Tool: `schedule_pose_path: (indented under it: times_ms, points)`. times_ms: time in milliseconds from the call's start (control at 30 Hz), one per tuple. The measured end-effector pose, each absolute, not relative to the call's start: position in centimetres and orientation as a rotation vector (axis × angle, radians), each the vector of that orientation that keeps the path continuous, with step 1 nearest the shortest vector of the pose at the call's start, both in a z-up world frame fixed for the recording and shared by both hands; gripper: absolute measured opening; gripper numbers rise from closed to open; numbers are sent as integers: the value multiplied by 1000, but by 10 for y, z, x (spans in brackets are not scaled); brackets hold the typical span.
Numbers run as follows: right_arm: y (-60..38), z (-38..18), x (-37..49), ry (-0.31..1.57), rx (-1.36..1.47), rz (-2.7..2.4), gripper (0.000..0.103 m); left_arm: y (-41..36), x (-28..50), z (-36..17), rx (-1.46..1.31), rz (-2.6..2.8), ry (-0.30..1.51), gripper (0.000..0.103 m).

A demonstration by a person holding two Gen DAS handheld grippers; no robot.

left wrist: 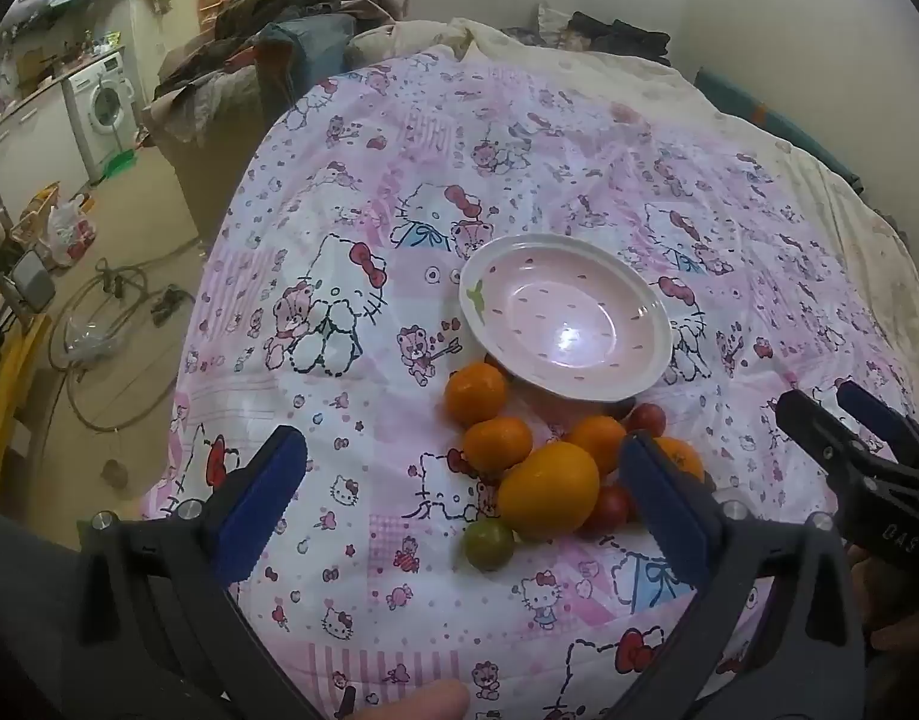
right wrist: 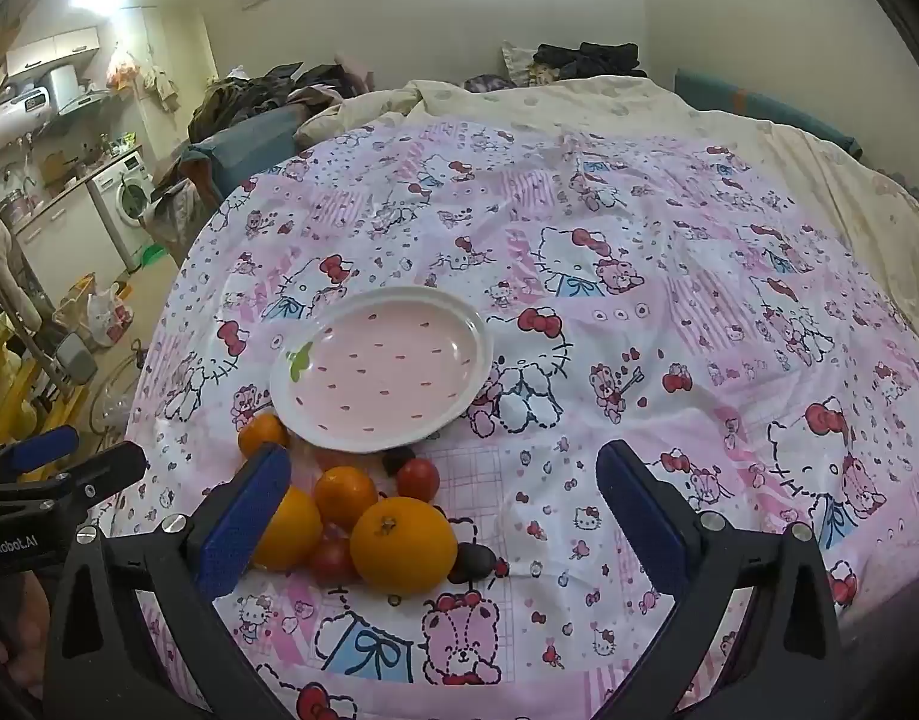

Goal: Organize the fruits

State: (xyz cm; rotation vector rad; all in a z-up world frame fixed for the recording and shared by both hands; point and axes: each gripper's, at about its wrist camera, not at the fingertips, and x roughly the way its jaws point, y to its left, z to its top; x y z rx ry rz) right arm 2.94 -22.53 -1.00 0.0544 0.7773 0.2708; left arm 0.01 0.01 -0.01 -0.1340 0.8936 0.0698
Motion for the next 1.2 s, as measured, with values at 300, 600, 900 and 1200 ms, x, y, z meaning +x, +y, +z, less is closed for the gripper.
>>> schedule_pose_path:
  times_ms: [300, 600, 900, 1200]
  points:
    - [-226, -10, 30, 786, 58, 268, 103, 3, 0, -3, -148, 65, 898, 102]
    - [-225, -12, 29, 782, 60, 274, 103, 3, 1, -2, -147, 68, 900, 102]
    - [-225, -12, 30, 786, 61, 276, 103, 2, 1, -2, -145, 68, 900, 102]
    - [-224, -12, 31, 790, 61, 276, 103, 2, 2, -2, -146, 69, 901, 102]
